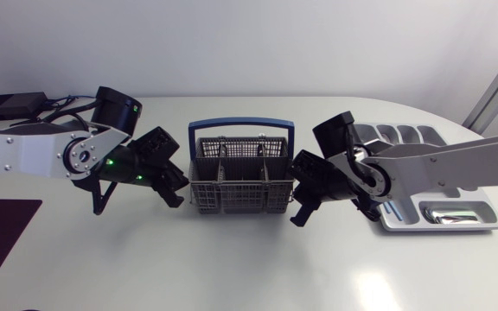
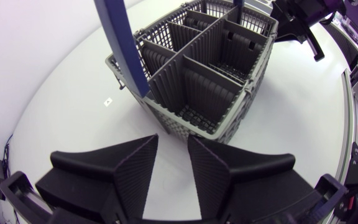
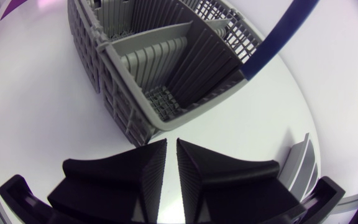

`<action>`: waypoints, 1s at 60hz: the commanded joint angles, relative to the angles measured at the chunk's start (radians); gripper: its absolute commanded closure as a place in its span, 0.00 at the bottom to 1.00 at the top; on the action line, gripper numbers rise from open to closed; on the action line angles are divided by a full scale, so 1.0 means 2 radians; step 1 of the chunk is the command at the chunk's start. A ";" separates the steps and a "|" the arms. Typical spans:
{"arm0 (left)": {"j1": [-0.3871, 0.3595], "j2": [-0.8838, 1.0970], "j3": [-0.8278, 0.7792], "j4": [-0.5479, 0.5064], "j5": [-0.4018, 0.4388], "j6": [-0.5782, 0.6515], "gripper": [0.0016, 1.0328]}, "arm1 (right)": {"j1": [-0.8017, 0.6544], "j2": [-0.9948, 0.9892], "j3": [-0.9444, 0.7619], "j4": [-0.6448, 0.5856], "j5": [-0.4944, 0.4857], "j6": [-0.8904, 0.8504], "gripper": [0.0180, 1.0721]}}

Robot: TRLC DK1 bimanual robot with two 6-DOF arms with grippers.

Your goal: Unload the cutlery basket into the drawer organizer.

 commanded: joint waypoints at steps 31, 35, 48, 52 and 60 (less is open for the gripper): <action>0.057 -0.199 -0.076 -0.026 0.010 -0.012 0.05 | -0.091 -0.183 -0.096 0.014 0.029 0.010 0.04; 0.060 -0.218 -0.084 -0.032 0.004 -0.015 0.04 | -0.109 -0.217 -0.106 0.010 0.029 0.013 0.04; 0.083 -0.261 -0.097 -0.059 0.001 -0.025 0.04 | -0.165 -0.303 -0.137 -0.026 0.004 0.015 0.05; 0.103 -0.288 -0.114 -0.045 0.001 -0.042 0.04 | -0.183 -0.345 -0.152 -0.033 -0.008 0.018 0.05; 0.106 -0.341 -0.147 -0.004 -0.023 -0.096 0.04 | -0.192 -0.405 -0.176 -0.024 0.001 0.034 0.05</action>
